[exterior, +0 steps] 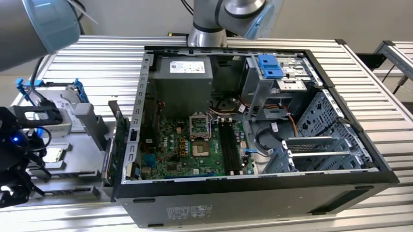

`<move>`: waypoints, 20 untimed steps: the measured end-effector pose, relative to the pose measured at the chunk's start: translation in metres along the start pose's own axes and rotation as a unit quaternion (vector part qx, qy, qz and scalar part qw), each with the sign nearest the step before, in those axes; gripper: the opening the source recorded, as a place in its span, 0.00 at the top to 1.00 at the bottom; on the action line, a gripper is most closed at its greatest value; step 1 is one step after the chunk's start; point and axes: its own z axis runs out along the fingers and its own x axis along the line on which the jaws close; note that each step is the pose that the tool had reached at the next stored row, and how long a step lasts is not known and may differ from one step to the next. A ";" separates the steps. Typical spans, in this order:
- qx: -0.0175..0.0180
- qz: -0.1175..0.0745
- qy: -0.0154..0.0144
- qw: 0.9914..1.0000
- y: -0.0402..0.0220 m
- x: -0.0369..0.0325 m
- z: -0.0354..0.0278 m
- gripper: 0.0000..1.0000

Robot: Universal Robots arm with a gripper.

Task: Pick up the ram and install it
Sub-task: 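Pick up the ram and move it above insertion slot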

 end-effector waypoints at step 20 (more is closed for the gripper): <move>0.000 -0.001 0.001 1.000 -0.0012 0.0012 0.0338 0.00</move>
